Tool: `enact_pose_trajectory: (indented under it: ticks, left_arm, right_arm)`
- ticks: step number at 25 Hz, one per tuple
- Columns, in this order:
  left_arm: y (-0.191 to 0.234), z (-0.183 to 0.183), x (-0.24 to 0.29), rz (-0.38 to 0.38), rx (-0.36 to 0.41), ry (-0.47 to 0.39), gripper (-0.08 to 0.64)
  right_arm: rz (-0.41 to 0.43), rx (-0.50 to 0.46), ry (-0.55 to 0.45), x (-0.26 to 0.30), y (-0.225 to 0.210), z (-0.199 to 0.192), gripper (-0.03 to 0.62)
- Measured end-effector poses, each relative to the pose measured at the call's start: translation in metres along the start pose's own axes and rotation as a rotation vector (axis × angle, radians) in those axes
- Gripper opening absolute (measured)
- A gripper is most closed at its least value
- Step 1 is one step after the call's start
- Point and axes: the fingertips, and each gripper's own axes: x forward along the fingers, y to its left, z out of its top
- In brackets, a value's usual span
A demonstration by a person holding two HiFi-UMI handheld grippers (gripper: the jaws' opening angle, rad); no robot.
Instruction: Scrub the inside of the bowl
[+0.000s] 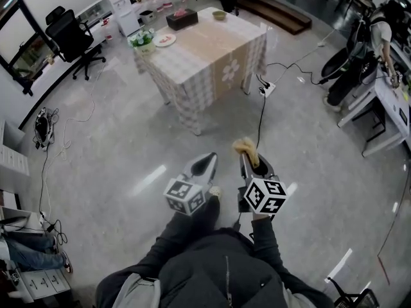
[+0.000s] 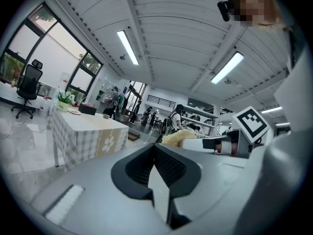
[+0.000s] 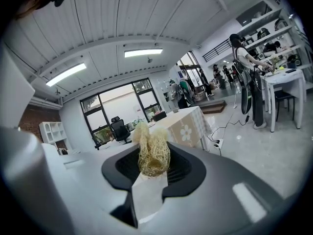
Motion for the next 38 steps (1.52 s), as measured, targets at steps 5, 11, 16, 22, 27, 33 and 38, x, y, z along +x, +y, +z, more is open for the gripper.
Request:
enact_pose_trajectory:
  ticks: [5,11,16,22,27,33,38]
  left_arm:
    - [0.023,0.017,0.033,-0.005,0.005,0.010,0.011]
    - [0.063,0.042,0.064,-0.010,0.004,-0.005,0.011]
    - [0.096,0.057,0.090,-0.017,0.017,-0.003,0.011]
    - [0.128,0.061,0.117,-0.035,0.000,0.008,0.011]
    - [0.145,0.066,0.125,-0.045,0.025,0.022,0.011]
    - [0.166,0.060,0.123,-0.023,0.002,0.039,0.011]
    - [0.170,0.052,0.120,-0.011,-0.021,0.047,0.011]
  right_arm:
    - [0.001,-0.004,0.005,0.037,-0.006,0.022,0.109]
    - [0.013,-0.024,-0.001,0.086,-0.001,0.048,0.109]
    - [0.008,-0.030,-0.009,0.122,-0.001,0.062,0.109]
    - [-0.014,-0.014,-0.011,0.160,-0.008,0.069,0.109]
    - [-0.018,-0.001,-0.019,0.183,-0.007,0.073,0.109]
    - [-0.007,0.011,0.010,0.199,0.000,0.063,0.109]
    - [-0.003,0.009,0.036,0.200,0.001,0.053,0.109]
